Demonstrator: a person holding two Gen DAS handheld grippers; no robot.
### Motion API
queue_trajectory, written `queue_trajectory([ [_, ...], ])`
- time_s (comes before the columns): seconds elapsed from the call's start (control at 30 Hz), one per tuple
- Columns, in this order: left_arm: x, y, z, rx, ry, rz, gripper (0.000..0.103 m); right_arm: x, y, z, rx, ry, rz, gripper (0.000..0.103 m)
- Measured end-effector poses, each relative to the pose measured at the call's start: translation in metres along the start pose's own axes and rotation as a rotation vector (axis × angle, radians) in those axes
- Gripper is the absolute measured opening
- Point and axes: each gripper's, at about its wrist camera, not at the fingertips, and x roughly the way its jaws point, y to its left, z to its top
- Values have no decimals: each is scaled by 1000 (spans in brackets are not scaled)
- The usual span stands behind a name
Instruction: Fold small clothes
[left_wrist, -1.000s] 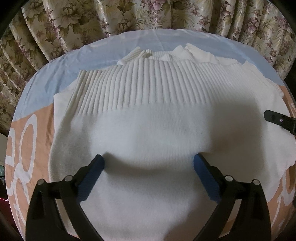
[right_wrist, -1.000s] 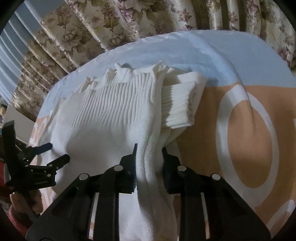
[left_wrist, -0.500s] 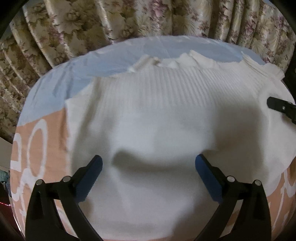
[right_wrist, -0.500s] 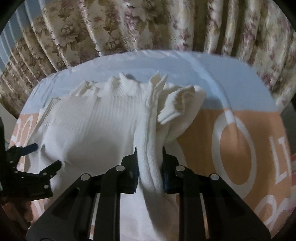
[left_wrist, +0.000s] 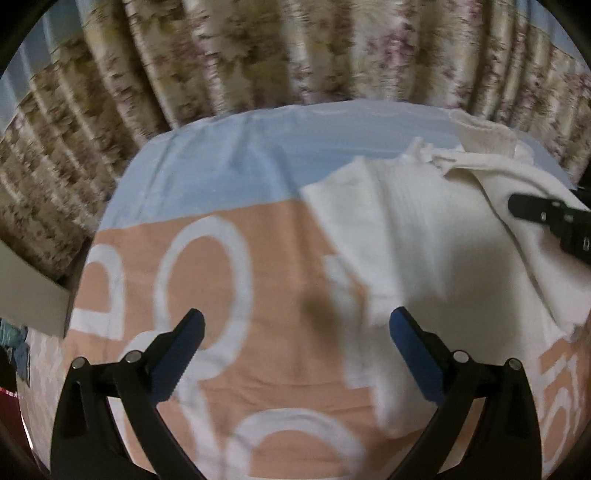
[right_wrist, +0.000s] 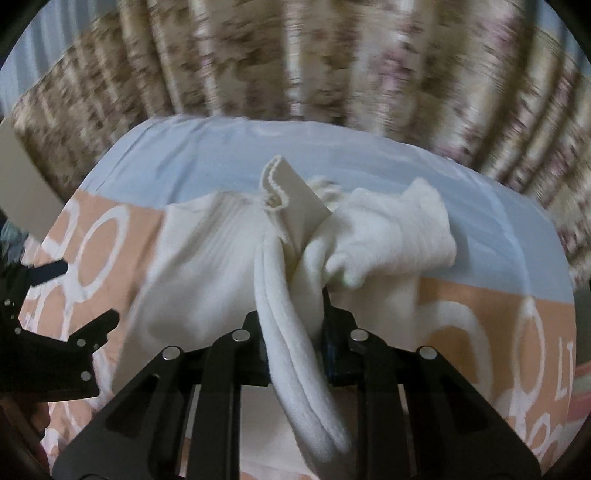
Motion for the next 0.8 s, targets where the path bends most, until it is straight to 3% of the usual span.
queue_trajectory([
  [0.1, 3, 19, -10, -12, 11, 78, 100, 17, 41, -4, -104, 24, -56, 19],
  [0.3, 1, 41, -22, -60, 28, 80, 100, 35, 69, -12, -163, 74, -61, 21],
  [0.37, 0, 43, -23, -68, 30, 81, 100, 36, 69, -15, -176, 86, -19, 30],
  [0.4, -2, 43, -24, -75, 31, 75, 100, 32, 67, -17, -180, 85, 26, 40],
  [0.5, -6, 39, -25, -74, 30, 60, 100, 11, 51, -23, -146, 69, 146, 49],
  [0.57, -6, 35, -23, -62, 29, 65, 100, -5, 41, -27, -131, 41, 205, 60],
  [0.67, -9, 26, -21, -45, 25, 56, 100, -29, 16, -35, -121, -3, 207, 70],
  [0.8, -15, 11, -15, -31, 14, 7, 100, -41, -25, -47, -52, -27, 160, 70],
])
